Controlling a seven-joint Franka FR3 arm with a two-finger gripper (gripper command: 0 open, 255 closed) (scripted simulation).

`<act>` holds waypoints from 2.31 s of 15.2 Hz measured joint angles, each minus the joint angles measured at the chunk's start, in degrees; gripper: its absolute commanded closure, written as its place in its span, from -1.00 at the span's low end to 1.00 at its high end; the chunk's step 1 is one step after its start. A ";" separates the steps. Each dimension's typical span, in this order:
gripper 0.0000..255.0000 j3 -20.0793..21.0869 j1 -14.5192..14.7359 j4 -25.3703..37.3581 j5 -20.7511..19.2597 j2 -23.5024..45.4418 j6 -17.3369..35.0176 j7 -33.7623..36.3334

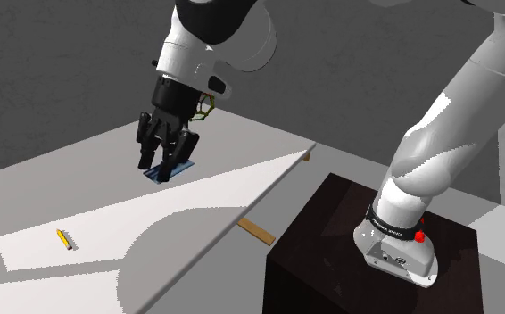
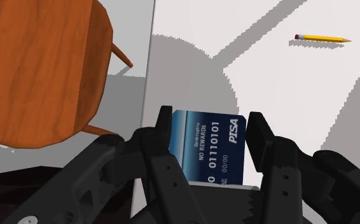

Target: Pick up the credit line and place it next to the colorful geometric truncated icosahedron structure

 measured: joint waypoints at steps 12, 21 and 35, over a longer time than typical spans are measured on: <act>1.00 -1.73 -0.76 6.55 -2.24 -2.83 -8.42 4.55; 1.00 -8.06 -3.96 8.10 -3.30 -2.61 -14.87 -1.82; 1.00 -19.61 -11.84 15.83 -8.13 4.59 -26.05 -15.50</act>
